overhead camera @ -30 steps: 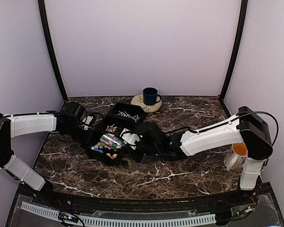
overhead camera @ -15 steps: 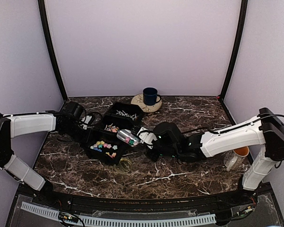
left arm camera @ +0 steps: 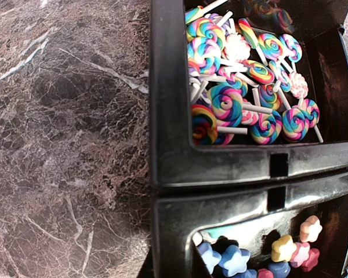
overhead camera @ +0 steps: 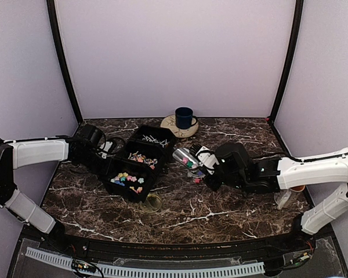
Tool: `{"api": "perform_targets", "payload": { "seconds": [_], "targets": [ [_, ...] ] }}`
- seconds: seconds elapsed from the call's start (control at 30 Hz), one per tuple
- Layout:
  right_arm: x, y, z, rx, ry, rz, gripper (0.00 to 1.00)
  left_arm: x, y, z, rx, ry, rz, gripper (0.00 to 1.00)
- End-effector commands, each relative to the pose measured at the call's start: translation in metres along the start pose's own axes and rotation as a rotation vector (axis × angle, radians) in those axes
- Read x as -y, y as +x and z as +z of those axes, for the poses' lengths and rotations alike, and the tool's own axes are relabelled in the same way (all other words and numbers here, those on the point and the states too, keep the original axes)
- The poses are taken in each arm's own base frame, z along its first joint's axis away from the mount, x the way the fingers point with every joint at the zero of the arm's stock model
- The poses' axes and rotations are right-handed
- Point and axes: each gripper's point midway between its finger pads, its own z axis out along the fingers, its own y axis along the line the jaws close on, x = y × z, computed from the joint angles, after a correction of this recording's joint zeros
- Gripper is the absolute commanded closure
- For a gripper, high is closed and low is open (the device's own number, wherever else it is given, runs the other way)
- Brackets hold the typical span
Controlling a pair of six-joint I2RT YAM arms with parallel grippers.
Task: Pack the candies
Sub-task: Place the fake candies in the packing box.
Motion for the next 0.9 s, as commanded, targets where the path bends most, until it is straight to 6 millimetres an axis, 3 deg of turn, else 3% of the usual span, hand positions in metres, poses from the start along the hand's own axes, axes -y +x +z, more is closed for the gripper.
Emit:
{"api": "perform_targets", "payload": {
  "seconds": [0.0, 0.23, 0.87],
  "targets": [
    [0.031, 0.018, -0.018, -0.051, 0.096, 0.044, 1.0, 0.027, -0.071, -0.04, 0.268, 0.099, 0.043, 1.0],
    [0.048, 0.033, -0.033, -0.146, 0.149, 0.063, 1.0, 0.026, -0.071, -0.039, 0.262, 0.096, 0.038, 1.0],
    [0.04, 0.061, -0.035, -0.394, 0.11, 0.006, 1.0, 0.025, -0.071, -0.04, 0.263, 0.091, 0.038, 1.0]
  ]
}}
